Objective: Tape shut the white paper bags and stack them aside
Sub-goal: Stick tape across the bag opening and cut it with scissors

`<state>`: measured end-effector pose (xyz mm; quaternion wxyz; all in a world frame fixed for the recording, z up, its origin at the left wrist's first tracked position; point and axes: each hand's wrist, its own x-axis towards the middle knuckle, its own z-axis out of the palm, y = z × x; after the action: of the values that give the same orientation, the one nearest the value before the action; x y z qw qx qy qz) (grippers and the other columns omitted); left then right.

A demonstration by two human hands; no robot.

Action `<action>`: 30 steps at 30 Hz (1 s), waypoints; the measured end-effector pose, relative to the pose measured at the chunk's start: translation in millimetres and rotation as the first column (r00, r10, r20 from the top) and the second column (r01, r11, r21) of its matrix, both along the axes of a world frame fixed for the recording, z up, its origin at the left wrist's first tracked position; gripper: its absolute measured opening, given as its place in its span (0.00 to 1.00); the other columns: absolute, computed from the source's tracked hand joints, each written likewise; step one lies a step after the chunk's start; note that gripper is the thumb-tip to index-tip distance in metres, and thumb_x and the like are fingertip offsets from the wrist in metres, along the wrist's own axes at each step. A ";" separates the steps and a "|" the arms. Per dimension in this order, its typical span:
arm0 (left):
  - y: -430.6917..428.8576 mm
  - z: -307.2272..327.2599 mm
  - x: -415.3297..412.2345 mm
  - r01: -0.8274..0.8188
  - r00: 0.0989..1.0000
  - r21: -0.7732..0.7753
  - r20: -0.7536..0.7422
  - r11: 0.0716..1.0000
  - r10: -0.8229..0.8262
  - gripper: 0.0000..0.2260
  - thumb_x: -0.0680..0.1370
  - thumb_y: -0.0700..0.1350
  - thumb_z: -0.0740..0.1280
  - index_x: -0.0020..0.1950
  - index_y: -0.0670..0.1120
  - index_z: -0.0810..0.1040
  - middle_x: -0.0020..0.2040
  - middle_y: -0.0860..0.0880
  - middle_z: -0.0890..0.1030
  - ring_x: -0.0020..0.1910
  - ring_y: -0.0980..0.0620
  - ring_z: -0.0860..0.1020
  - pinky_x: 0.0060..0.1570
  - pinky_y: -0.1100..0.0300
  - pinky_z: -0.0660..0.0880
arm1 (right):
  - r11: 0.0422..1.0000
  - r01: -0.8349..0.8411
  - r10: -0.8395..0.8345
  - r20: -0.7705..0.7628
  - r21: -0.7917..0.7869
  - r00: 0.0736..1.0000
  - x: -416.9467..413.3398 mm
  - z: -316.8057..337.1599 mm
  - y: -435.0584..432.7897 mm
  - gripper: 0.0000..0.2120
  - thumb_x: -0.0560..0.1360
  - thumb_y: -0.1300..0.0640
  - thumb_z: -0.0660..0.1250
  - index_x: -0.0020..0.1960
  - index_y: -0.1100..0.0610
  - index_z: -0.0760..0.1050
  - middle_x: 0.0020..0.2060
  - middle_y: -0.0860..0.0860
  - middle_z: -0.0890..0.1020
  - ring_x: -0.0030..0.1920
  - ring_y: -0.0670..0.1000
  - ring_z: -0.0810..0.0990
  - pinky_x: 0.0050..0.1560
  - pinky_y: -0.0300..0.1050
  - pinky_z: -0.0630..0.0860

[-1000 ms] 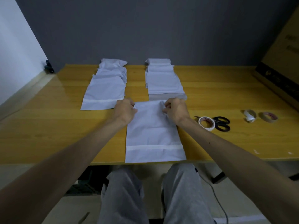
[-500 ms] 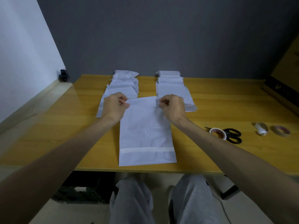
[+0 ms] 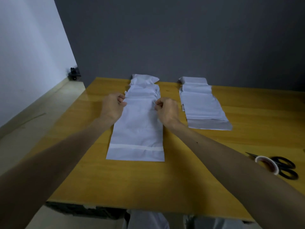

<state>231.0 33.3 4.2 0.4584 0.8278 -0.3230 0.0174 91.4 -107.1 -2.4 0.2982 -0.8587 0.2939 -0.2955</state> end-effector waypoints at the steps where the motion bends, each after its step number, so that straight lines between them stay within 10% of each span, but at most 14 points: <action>1: -4.8 -4.3 5.7 -0.006 1.000 0.015 0.017 1.000 0.006 0.06 0.77 0.30 0.65 0.49 0.39 0.77 0.38 0.47 0.70 0.41 0.51 0.67 0.46 0.63 0.72 | 1.000 0.001 -0.001 -0.018 0.005 1.000 5.0 -4.9 -2.0 0.08 0.73 0.70 0.63 0.44 0.62 0.81 0.41 0.55 0.83 0.43 0.54 0.80 0.45 0.51 0.79; 5: -15.8 -28.4 25.4 -0.058 0.997 0.091 0.064 0.994 0.053 0.07 0.76 0.28 0.63 0.46 0.38 0.77 0.31 0.53 0.68 0.32 0.57 0.66 0.40 0.73 0.70 | 1.000 -0.017 0.016 -0.079 -0.018 0.997 18.5 -21.7 -9.1 0.08 0.74 0.69 0.64 0.43 0.62 0.81 0.43 0.57 0.83 0.44 0.56 0.80 0.44 0.51 0.78; 10: -12.9 -41.3 28.0 -0.046 0.997 0.180 0.076 0.983 0.033 0.06 0.74 0.35 0.70 0.51 0.38 0.79 0.44 0.43 0.79 0.46 0.42 0.78 0.52 0.52 0.76 | 1.000 -0.029 0.027 -0.114 -0.009 0.993 23.7 -33.8 -15.1 0.07 0.75 0.67 0.64 0.46 0.61 0.81 0.47 0.57 0.82 0.48 0.56 0.79 0.48 0.50 0.78; 18: -8.7 -23.8 -4.8 -0.096 0.966 0.294 0.256 0.951 0.019 0.11 0.76 0.38 0.68 0.58 0.39 0.78 0.62 0.38 0.73 0.62 0.39 0.71 0.62 0.51 0.70 | 0.998 -0.056 0.057 -0.166 0.014 0.984 -15.3 -18.7 -20.3 0.07 0.76 0.56 0.68 0.48 0.61 0.79 0.50 0.57 0.79 0.52 0.57 0.77 0.53 0.51 0.76; 30: -86.0 -6.0 -143.3 0.310 0.938 0.270 0.070 0.912 -0.340 0.11 0.76 0.38 0.69 0.58 0.41 0.80 0.58 0.42 0.80 0.56 0.47 0.78 0.60 0.57 0.73 | 0.989 0.028 -0.071 -0.309 -0.143 0.948 -155.4 -2.9 -74.3 0.14 0.77 0.65 0.60 0.58 0.63 0.79 0.58 0.59 0.79 0.59 0.59 0.76 0.58 0.49 0.75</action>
<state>87.8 -52.8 -1.8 0.3253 0.8119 -0.4817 -0.0532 -64.0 -181.4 -5.3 0.1805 -0.9055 0.3380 -0.1824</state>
